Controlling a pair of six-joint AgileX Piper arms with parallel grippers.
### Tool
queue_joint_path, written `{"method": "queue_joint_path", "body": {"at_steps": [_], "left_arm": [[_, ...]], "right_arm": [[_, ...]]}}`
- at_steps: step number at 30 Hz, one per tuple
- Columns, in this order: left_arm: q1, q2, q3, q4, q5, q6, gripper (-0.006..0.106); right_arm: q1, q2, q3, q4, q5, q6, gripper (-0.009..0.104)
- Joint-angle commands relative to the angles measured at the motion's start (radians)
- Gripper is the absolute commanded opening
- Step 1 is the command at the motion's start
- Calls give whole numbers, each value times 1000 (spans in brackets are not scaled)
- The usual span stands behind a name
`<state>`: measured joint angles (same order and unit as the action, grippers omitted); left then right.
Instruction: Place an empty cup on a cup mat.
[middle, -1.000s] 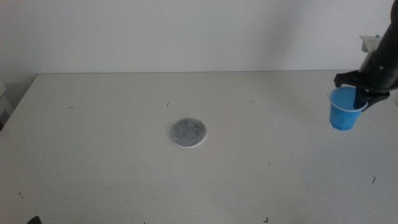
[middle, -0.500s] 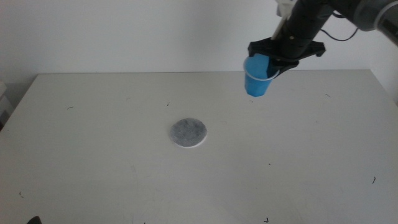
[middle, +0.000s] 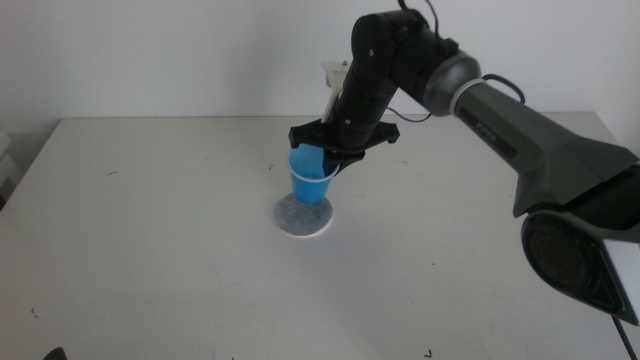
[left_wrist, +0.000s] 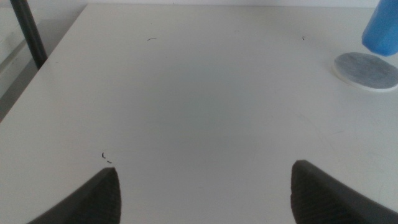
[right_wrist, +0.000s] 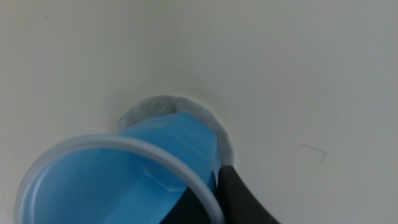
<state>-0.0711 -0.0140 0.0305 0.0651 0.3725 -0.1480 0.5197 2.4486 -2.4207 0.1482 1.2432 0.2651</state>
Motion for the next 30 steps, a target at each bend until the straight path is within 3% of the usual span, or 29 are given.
{"method": "queue_joint_path", "body": {"at_steps": [1,20,22,30], "left_arm": [[1,-4,-6,0,-67,-11,105],[1,-4,-6,0,-67,-11,105],[1,-4,-6,0,-67,-11,105],[1,-4,-6,0,-67,-11,105]], "right_arm": [[8,-60,-39,0,50,3,0],[15,-15,-39,21,50,-55,1],[15,-15,-39,18,50,-55,4],[15,-22,-39,18,50,-50,38]]}}
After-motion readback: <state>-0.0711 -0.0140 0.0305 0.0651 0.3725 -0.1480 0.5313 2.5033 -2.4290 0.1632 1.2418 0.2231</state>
